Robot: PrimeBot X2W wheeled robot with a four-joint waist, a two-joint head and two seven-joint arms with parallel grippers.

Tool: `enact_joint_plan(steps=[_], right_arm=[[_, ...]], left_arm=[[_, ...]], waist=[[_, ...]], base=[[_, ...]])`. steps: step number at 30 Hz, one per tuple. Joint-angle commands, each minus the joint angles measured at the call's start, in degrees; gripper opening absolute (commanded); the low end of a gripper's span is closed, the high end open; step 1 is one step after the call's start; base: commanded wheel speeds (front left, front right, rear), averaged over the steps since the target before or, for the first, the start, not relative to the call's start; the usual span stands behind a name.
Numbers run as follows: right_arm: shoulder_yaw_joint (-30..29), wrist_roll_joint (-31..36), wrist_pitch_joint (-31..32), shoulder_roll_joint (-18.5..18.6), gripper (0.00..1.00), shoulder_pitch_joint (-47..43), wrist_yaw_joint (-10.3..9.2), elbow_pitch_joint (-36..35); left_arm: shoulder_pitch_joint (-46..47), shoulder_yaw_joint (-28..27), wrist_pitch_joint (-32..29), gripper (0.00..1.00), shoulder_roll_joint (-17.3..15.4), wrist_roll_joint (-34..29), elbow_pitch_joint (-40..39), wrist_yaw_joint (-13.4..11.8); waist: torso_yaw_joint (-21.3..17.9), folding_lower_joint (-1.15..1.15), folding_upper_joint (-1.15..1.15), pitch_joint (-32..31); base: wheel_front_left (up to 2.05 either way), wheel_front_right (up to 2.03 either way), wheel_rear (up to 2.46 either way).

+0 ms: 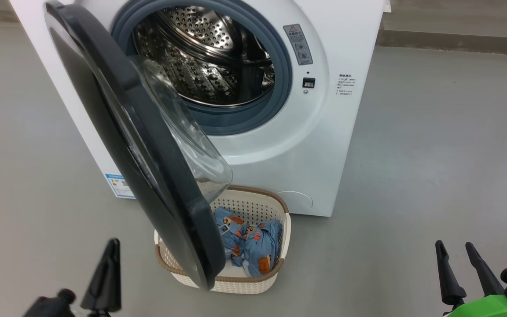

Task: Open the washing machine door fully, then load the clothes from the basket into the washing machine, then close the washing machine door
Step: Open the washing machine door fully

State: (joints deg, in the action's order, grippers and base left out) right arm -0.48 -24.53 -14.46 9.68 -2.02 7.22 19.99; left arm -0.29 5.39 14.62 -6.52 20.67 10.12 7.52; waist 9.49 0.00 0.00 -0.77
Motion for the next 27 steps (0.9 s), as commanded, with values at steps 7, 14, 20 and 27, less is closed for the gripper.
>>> enact_joint_plan(steps=[7, 14, 20, 27], right_arm=[[0.4, 0.9, -0.5, 1.2, 1.00, 0.0, 0.26, -1.9], [-0.2, 1.1, -0.5, 1.0, 1.00, -0.1, 0.26, -2.3], [-0.4, 1.2, -0.5, 0.9, 1.00, 0.7, 0.26, -2.9], [-0.5, 1.6, -0.5, 0.8, 1.00, 1.6, 0.26, -3.2]], left_arm=[[3.7, -5.4, 0.4, 0.00, 0.8, 1.8, -15.2, 0.0], [5.2, 1.1, -0.2, 0.00, 1.3, 2.1, -25.5, 0.0], [6.5, 9.0, -2.7, 0.00, 1.8, 4.3, -27.8, 0.0], [7.7, 16.6, -2.5, 0.00, 1.5, 5.6, -22.7, 0.0]], waist=[[0.5, 0.00, 0.00, 0.0], [0.8, 0.00, 0.00, 0.3], [0.4, 0.00, 0.00, 1.6], [-0.1, 0.00, 0.00, 3.1]], base=[[0.00, 0.00, 0.00], [0.00, 0.00, 0.00], [0.00, 0.00, 0.00], [0.00, 0.00, 0.00]])
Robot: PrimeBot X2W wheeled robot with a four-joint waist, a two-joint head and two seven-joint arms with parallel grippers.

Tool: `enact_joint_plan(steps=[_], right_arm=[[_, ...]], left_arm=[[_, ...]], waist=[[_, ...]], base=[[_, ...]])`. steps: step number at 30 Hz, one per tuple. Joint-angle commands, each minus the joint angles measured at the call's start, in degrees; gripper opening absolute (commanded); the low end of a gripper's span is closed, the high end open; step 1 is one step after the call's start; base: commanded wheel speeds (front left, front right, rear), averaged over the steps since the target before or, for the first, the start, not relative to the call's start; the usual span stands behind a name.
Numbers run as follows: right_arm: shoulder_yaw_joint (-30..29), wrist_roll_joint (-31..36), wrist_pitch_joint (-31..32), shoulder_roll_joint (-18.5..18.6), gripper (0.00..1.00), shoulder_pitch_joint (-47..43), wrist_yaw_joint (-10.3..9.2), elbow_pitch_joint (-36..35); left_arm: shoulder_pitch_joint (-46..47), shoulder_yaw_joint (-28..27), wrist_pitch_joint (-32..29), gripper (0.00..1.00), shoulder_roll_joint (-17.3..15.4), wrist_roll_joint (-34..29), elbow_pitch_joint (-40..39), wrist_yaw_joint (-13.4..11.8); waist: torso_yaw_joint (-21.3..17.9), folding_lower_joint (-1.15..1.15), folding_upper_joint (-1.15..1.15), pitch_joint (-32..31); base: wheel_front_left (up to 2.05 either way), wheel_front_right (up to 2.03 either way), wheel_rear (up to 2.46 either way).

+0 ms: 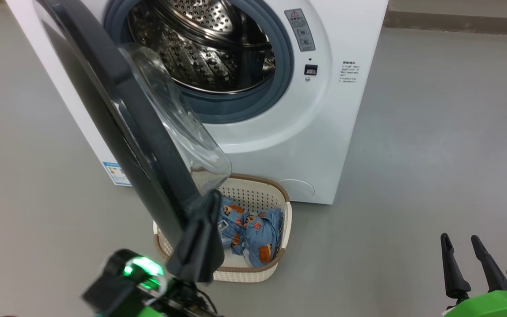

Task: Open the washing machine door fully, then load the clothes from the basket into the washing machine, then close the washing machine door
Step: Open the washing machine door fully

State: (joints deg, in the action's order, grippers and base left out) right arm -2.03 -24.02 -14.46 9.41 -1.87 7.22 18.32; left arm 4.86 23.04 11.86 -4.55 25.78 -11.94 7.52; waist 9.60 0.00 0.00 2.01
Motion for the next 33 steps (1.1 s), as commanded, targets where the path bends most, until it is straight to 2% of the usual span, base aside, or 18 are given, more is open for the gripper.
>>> enact_joint_plan(steps=[1, 10, 17, 26, 33], right_arm=[[1.0, 1.1, -0.5, 1.0, 1.00, 1.5, 0.26, -1.5], [1.2, 1.3, -0.5, 1.0, 1.00, 2.1, 0.26, -1.3], [1.5, 1.5, -0.5, 0.9, 1.00, 2.4, 0.26, -1.4], [1.7, 1.5, -0.5, 0.8, 1.00, 1.8, 0.26, -1.6], [1.7, 1.5, -0.5, 1.0, 1.00, 1.8, 0.26, -1.8]], left_arm=[[2.7, -0.3, 0.4, 0.00, -0.6, 0.6, 0.4, 0.0], [3.7, 5.4, 1.7, 0.00, -0.9, 1.9, 8.8, 0.0], [4.9, 7.1, 2.5, 0.00, -0.5, 4.6, 16.4, 0.0], [7.1, 5.7, 3.1, 0.00, 0.0, 5.6, 23.8, 0.0], [8.0, 3.2, 3.1, 0.00, 0.6, 5.7, 25.2, 0.0]], waist=[[-0.3, 0.00, 0.00, 0.6], [-0.7, 0.00, 0.00, 1.3], [-1.1, 0.00, 0.00, 1.1], [-1.2, 0.00, 0.00, 0.6], [-1.1, 0.00, 0.00, 0.7]], base=[[0.00, 0.00, 0.00], [0.00, 0.00, 0.00], [0.00, 0.00, 0.00], [0.00, 0.00, 0.00], [0.00, 0.00, 0.00]])
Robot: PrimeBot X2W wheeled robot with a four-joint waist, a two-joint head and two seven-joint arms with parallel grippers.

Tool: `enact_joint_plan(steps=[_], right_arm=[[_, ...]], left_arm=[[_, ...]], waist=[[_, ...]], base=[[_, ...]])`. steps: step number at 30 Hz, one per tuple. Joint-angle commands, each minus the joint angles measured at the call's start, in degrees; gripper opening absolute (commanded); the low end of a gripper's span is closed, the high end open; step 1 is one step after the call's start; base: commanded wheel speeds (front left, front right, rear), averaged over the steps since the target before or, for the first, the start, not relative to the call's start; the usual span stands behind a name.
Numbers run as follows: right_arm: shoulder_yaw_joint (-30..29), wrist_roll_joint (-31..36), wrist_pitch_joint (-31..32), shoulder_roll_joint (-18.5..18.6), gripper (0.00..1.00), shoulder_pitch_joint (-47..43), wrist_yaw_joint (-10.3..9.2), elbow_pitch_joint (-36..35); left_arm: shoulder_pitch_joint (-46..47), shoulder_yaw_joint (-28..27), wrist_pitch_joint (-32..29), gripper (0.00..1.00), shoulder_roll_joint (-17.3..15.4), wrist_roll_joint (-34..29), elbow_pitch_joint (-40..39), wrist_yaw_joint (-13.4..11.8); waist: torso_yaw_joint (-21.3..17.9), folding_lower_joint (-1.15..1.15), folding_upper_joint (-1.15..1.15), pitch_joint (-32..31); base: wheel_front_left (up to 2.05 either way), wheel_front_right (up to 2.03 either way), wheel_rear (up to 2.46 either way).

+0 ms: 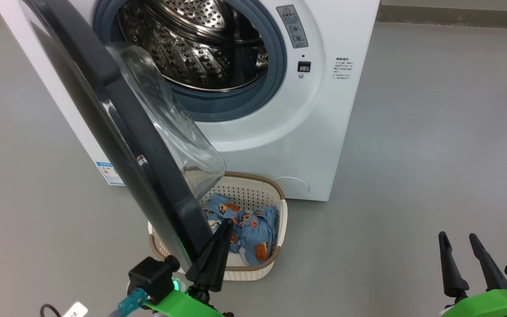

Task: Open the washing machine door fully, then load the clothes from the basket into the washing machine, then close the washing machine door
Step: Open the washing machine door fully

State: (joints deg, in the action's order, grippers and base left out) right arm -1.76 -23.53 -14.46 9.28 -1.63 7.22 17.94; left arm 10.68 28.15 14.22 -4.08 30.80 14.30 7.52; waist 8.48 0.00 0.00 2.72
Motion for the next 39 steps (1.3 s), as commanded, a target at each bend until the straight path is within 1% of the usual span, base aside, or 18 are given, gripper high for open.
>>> enact_joint_plan(steps=[1, 9, 17, 28, 39], right_arm=[[1.4, 1.0, -0.5, 1.1, 1.00, 1.6, 0.26, -1.5], [1.3, 1.0, -0.5, 1.1, 1.00, 1.6, 0.26, -1.6], [1.2, 1.2, -0.5, 1.1, 1.00, 1.7, 0.26, -1.8], [1.5, 1.1, -0.5, 1.5, 1.00, 1.6, 0.26, -2.1], [1.5, 0.9, -0.5, 1.9, 1.00, 1.1, 0.26, -2.1]], left_arm=[[2.2, -2.3, 0.8, 0.00, 0.2, 0.6, -0.9, 0.0], [1.9, -4.0, 0.8, 0.00, 0.4, 0.4, -0.1, 0.0], [1.7, -4.7, 0.8, 0.00, 0.4, 0.1, 0.1, 0.0], [-0.2, -6.8, 0.8, 0.00, 0.6, -0.3, 0.3, 0.0], [-1.3, -7.2, 0.8, 0.00, 0.8, -1.2, 0.7, 0.0]], waist=[[0.0, 0.00, 0.00, 0.0], [0.5, 0.00, 0.00, 0.0], [2.0, 0.00, 0.00, 0.1], [6.0, 0.00, 0.00, -0.7], [11.0, 0.00, 0.00, -1.1]], base=[[0.00, 0.00, 0.00], [0.00, 0.00, 0.00], [0.00, 0.00, 0.00], [0.00, 0.00, 0.00], [0.00, 0.00, 0.00]])
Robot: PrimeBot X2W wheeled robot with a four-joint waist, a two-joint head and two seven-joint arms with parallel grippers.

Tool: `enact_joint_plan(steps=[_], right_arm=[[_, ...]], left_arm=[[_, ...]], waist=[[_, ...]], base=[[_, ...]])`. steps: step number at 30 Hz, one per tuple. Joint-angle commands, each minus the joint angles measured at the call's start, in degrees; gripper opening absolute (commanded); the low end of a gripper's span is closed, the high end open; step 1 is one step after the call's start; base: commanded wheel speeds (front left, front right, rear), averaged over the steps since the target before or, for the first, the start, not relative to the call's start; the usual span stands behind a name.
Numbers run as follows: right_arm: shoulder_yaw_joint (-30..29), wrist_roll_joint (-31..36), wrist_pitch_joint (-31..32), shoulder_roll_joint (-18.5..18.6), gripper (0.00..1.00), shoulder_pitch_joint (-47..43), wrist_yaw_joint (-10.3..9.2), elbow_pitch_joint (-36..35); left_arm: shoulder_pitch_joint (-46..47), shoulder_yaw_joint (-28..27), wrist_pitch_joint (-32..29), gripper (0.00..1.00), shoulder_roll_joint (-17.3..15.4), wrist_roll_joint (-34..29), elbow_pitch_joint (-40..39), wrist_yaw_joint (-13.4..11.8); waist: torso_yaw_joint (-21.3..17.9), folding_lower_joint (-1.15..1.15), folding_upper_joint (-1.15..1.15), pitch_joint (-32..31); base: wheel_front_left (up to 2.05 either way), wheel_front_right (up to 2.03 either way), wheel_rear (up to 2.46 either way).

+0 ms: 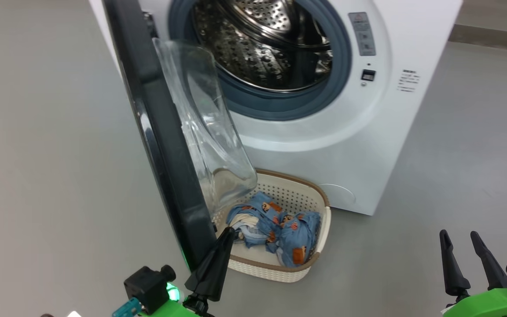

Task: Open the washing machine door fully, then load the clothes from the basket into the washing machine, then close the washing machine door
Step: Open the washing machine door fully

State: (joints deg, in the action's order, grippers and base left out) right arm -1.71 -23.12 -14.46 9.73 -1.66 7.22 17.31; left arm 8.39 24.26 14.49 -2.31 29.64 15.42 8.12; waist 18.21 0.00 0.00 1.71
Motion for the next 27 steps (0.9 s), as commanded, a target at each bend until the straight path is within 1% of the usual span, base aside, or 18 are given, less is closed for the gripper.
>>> enact_joint_plan(steps=[1, 11, 16, 21, 27], right_arm=[[1.4, 0.5, -0.5, 1.5, 1.00, 1.1, 0.26, -1.5], [1.5, 0.5, -0.5, 1.0, 1.00, 1.1, 0.26, -1.5], [1.5, 0.4, -0.5, 0.7, 1.00, 1.1, 0.26, -1.4], [1.7, 0.3, -0.5, 0.4, 1.00, 1.0, 0.26, -1.2], [2.3, 0.3, -0.5, 0.0, 1.00, 1.2, 0.26, -1.2]], left_arm=[[0.8, -3.4, 0.5, 0.00, -1.0, -0.1, -0.3, -0.6], [0.0, -3.9, 0.5, 0.00, -1.3, -1.2, 0.8, -1.5], [-0.3, -5.1, 0.5, 0.00, -2.0, -0.9, 0.7, -2.9], [-0.8, -6.8, 0.4, 0.00, -3.2, -0.5, 0.3, -4.5], [-0.9, -8.6, 0.0, 0.00, -4.5, 0.2, -0.3, -5.9]], waist=[[1.8, 0.00, 0.00, -0.1], [7.2, 0.00, 0.00, -0.4], [9.3, 0.00, 0.00, -0.7], [10.6, 0.00, 0.00, -1.0], [10.8, 0.00, 0.00, -1.0]], base=[[0.00, 0.00, 0.00], [0.00, 0.00, 0.00], [0.00, 0.00, 0.00], [0.00, 0.00, 0.00], [0.00, 0.00, 0.00]])
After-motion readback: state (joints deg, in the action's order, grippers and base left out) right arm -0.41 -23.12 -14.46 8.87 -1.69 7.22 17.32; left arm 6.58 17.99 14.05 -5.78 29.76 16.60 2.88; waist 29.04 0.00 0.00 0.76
